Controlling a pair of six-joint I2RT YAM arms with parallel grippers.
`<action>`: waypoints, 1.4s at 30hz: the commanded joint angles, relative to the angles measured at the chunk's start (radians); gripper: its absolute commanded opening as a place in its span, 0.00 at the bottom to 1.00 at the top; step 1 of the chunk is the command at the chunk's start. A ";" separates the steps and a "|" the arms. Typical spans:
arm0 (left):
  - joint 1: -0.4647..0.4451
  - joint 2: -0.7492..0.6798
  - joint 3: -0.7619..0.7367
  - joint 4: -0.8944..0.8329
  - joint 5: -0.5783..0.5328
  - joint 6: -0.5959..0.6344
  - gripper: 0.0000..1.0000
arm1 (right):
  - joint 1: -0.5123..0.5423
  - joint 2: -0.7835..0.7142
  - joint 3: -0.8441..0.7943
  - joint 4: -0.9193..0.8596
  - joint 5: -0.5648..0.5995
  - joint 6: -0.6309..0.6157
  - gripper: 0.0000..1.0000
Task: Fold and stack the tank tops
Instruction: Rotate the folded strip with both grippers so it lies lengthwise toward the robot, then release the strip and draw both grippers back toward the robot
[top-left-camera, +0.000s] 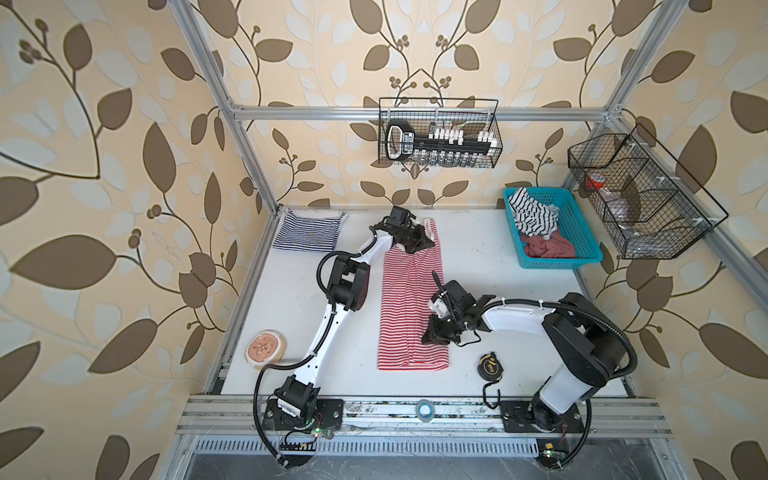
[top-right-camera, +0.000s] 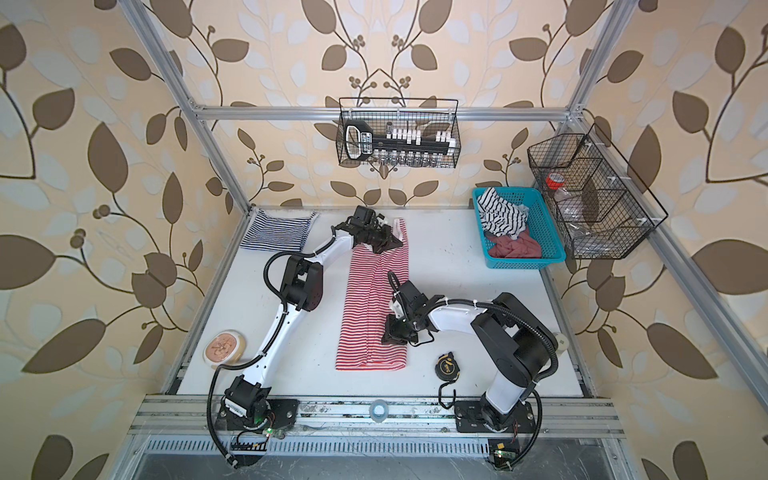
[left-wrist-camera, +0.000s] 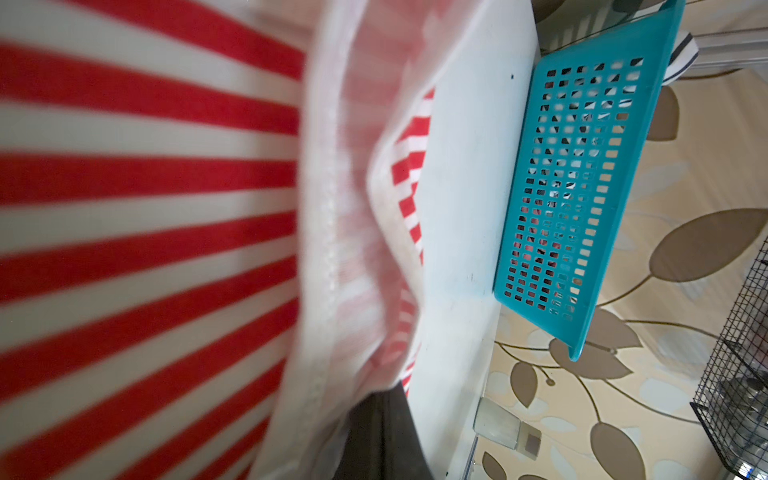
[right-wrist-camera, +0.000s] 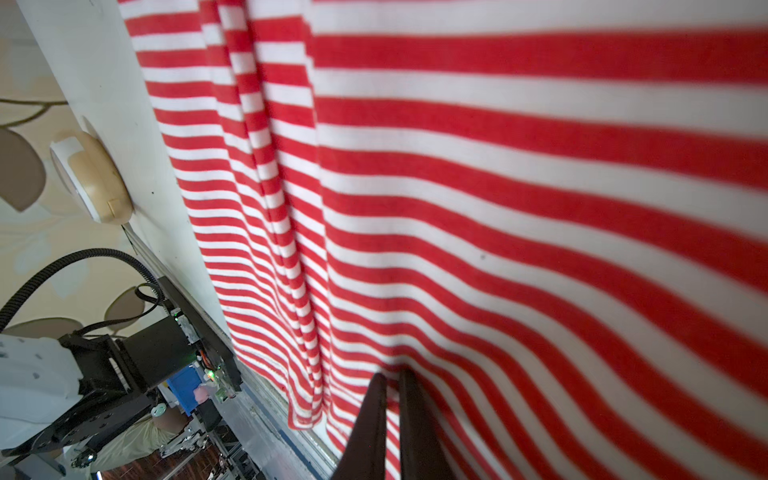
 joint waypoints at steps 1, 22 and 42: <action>-0.004 0.000 0.010 -0.004 0.003 0.022 0.00 | 0.013 0.029 -0.029 -0.066 0.020 0.030 0.13; 0.012 -0.434 -0.079 -0.065 -0.109 0.101 0.53 | 0.012 -0.298 0.029 -0.203 0.156 -0.034 0.32; -0.007 -1.514 -1.508 -0.464 -0.393 0.284 0.47 | -0.040 -0.478 -0.223 -0.198 0.124 -0.051 0.42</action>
